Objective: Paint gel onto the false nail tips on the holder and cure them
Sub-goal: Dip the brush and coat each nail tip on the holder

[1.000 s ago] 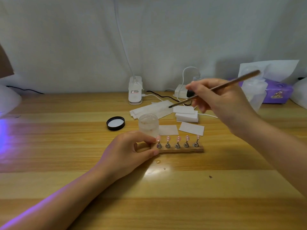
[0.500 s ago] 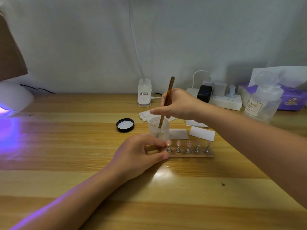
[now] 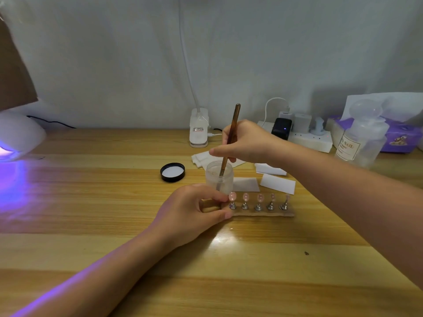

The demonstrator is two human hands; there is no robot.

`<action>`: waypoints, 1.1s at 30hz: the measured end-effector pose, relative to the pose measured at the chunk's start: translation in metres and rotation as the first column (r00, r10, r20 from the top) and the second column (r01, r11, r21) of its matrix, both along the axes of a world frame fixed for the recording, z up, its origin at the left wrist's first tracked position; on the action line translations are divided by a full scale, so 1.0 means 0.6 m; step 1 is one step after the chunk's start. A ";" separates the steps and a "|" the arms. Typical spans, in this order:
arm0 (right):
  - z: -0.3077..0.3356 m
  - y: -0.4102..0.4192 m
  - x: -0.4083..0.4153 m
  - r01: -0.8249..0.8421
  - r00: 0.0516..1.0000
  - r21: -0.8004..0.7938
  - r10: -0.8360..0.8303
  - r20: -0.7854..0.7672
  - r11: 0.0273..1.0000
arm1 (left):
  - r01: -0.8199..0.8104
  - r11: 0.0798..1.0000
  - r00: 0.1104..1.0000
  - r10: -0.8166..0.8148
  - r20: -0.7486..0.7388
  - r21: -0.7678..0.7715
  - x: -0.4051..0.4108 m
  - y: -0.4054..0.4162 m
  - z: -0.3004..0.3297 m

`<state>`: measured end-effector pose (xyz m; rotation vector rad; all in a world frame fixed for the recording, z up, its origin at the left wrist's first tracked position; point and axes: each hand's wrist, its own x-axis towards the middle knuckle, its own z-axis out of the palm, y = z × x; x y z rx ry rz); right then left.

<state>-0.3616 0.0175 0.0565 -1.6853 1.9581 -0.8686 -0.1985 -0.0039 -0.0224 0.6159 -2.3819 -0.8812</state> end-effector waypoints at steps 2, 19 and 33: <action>0.003 0.003 -0.002 -0.005 1.000 0.014 0.005 -0.019 1.000 | -0.007 1.000 1.000 0.007 0.005 -0.006 0.000 0.000 0.000; -0.025 0.037 -0.053 0.416 0.817 -0.074 -0.337 0.467 0.906 | -0.020 0.999 0.999 0.020 0.034 0.024 -0.001 0.003 0.002; -0.027 0.063 -0.079 0.536 0.771 -0.170 -0.398 0.498 0.827 | -0.014 1.000 0.999 0.013 0.032 0.015 0.000 0.002 0.002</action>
